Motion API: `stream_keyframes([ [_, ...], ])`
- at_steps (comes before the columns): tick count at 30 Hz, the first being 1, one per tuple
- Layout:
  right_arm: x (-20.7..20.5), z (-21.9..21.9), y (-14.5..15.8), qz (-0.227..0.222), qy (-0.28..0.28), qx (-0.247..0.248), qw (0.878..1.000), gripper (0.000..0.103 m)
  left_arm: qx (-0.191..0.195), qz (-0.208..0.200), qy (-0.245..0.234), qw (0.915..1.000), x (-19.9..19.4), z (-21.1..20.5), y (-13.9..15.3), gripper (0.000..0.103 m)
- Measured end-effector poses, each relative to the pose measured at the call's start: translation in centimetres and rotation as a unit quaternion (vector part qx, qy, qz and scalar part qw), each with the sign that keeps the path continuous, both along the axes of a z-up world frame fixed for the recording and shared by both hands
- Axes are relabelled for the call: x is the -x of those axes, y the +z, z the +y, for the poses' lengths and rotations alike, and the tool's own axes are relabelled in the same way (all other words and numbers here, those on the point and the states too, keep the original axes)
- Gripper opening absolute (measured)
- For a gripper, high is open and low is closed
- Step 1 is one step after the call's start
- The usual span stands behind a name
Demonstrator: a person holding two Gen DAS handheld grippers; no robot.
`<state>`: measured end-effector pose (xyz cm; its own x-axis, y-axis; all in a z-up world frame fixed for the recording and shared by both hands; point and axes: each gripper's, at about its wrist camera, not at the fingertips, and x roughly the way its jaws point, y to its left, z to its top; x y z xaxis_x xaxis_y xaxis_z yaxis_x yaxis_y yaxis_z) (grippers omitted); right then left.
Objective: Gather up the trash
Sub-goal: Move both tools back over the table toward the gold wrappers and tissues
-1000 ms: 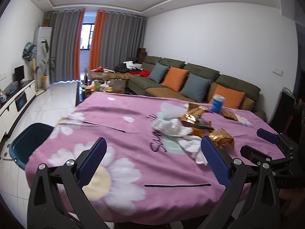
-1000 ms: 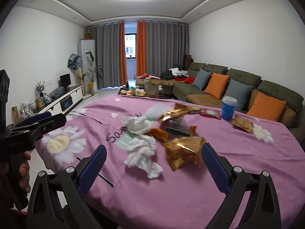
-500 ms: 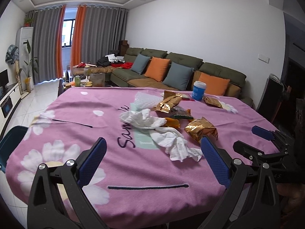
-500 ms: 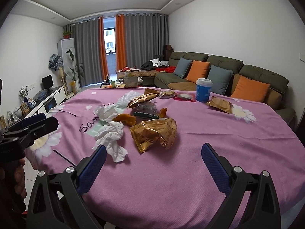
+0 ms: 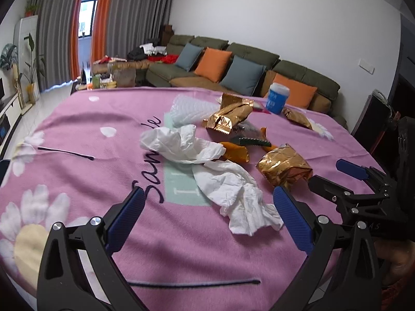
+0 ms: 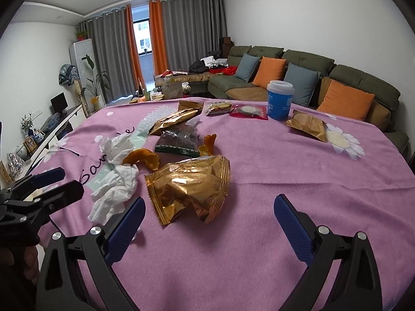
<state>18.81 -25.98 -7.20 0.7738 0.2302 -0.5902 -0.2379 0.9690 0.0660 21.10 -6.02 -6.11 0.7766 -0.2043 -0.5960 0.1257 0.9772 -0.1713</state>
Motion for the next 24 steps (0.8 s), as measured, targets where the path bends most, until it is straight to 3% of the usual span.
stream_keyframes([
  [6, -2.1, -0.1, -0.2, 0.023, 0.009, -0.011, 1.0, 0.092, -0.002, 0.025, -0.012, 0.9996, -2.4, -1.1, -0.9, 0.097],
  [10, -3.3, 0.2, -0.6, 0.04, 0.02, -0.013, 0.999, 0.084, 0.0, 0.041, -0.019, 0.999, -3.4, -1.7, -1.5, 0.097],
  [13, -4.0, 0.3, -1.0, 0.056, 0.027, -0.017, 0.998, 0.079, -0.005, 0.046, -0.025, 0.9986, -4.1, -2.2, -1.9, 0.09],
  [16, -4.6, 0.5, -1.3, 0.069, 0.036, -0.019, 0.997, 0.069, -0.017, 0.054, -0.034, 0.9978, -4.5, -2.8, -2.5, 0.076],
  [20, -5.0, 0.5, -1.7, 0.08, 0.044, -0.023, 0.996, 0.048, -0.028, 0.046, -0.049, 0.9973, -4.7, -3.6, -2.7, 0.059],
  [21, -5.0, 0.4, -1.7, 0.079, 0.045, -0.024, 0.996, 0.047, -0.031, 0.045, -0.054, 0.997, -4.7, -3.9, -2.8, 0.051],
  [24, -4.8, 0.4, -1.7, 0.076, 0.047, -0.03, 0.996, 0.031, -0.035, 0.043, -0.065, 0.9964, -4.4, -4.2, -3.0, 0.029],
])
